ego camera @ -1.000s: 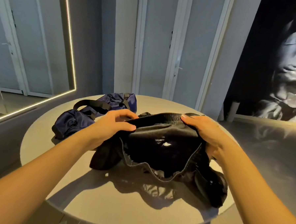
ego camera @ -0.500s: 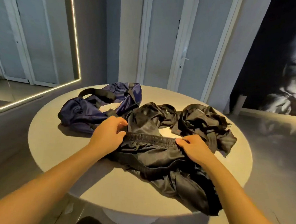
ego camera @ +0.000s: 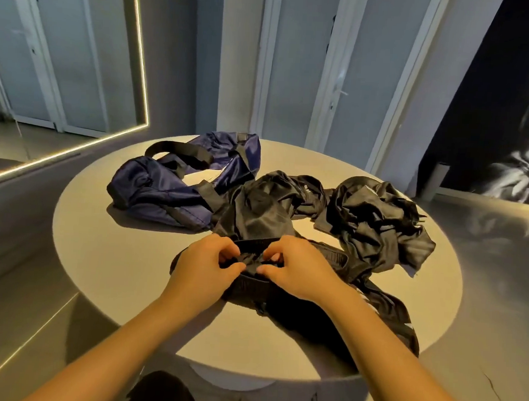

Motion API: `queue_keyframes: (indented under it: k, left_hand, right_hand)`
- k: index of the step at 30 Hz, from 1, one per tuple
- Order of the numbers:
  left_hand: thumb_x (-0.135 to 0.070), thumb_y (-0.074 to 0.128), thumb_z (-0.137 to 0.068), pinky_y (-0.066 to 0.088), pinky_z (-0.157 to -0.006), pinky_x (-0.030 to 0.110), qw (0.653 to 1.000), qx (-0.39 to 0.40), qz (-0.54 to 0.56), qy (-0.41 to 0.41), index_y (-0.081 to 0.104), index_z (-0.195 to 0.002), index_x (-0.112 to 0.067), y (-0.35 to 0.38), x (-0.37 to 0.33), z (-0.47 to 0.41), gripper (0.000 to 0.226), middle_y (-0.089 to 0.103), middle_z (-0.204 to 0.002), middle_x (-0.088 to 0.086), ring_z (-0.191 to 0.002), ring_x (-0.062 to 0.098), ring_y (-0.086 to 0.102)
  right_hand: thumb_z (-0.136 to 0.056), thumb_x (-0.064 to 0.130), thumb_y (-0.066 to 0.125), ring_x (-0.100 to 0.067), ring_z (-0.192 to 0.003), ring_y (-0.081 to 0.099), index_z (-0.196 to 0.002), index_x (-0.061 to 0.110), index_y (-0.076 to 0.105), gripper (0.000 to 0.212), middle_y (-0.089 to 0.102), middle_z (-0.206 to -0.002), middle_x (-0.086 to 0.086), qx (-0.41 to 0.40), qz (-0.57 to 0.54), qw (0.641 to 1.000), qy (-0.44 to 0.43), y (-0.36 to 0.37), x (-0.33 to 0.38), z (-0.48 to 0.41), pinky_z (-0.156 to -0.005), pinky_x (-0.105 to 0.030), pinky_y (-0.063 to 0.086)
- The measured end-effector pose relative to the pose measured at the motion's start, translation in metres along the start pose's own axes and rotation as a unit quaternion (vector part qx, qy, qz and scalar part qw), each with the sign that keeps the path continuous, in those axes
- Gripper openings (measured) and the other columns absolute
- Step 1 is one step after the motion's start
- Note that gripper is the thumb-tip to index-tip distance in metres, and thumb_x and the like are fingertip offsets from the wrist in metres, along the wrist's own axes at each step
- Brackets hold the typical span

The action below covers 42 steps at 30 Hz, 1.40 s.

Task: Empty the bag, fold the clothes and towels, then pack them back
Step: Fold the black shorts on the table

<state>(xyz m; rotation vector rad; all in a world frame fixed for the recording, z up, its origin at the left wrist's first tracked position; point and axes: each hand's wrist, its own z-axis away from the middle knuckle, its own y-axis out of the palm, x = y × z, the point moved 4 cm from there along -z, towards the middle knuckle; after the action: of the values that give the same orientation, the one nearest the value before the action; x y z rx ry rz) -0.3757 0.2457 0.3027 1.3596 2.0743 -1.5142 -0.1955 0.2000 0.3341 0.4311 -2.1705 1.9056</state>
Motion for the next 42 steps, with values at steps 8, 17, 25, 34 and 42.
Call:
queue_keyframes:
  k: [8, 17, 25, 34, 42]
  left_hand:
    - [-0.028, 0.086, -0.078, 0.056, -0.087, 0.038, 0.998, 0.036, 0.037, -0.028, 0.069, -0.106, -0.027, -0.004, 0.011, 0.002, 0.033, 0.062, -0.103, -0.011, -0.093, 0.009, 0.062]
    - [-0.025, 0.078, -0.089, 0.056, -0.079, 0.038, 0.988, 0.049, 0.109, -0.093, 0.074, -0.085, -0.023, -0.006, 0.026, -0.016, 0.006, 0.072, -0.082, -0.006, -0.079, 0.011, 0.067]
    - [-0.030, 0.053, -0.105, 0.043, -0.083, 0.039, 0.890, 0.105, 0.413, -0.160, 0.061, -0.083, -0.014, -0.035, -0.015, -0.041, 0.029, 0.058, -0.082, 0.007, -0.082, 0.023, 0.054]
    - [-0.036, 0.060, -0.102, 0.054, -0.095, 0.042, 0.856, 0.056, 0.447, -0.256, 0.072, -0.117, -0.012, -0.022, -0.053, -0.067, 0.031, 0.075, -0.115, 0.006, -0.108, 0.027, 0.069]
    - [-0.034, 0.062, -0.101, 0.052, -0.080, 0.039, 0.860, 0.048, 0.439, -0.256, 0.071, -0.091, -0.009, -0.029, -0.061, -0.070, 0.029, 0.074, -0.091, 0.008, -0.087, 0.027, 0.068]
  right_hand:
    - [-0.098, 0.018, 0.060, -0.007, -0.061, 0.052, -0.087, 0.012, 0.066, 0.014, 0.058, -0.068, 0.012, 0.024, -0.055, 0.998, 0.013, 0.009, -0.004, -0.018, -0.060, -0.030, 0.042]
    - [-0.102, 0.011, 0.056, -0.022, -0.079, 0.051, -0.085, 0.014, 0.060, 0.017, 0.057, -0.084, -0.005, -0.077, -0.392, 0.915, 0.051, -0.057, -0.018, -0.014, -0.079, -0.036, 0.043]
    - [-0.103, 0.013, 0.052, -0.024, -0.080, 0.057, -0.091, 0.011, 0.063, 0.016, 0.061, -0.085, -0.008, -0.120, -0.572, 0.808, 0.075, -0.096, -0.041, 0.001, -0.079, -0.037, 0.049]
    - [-0.096, 0.031, 0.067, -0.006, -0.083, 0.061, -0.097, 0.021, 0.063, 0.011, 0.064, -0.095, 0.003, -0.305, -0.263, 0.915, 0.031, -0.073, -0.028, 0.028, -0.073, -0.017, 0.048]
    - [-0.097, 0.028, 0.066, -0.017, -0.089, 0.059, -0.094, 0.018, 0.070, 0.012, 0.065, -0.094, 0.003, -0.224, -0.102, 0.969, -0.032, -0.063, -0.009, 0.019, -0.088, -0.043, 0.050]
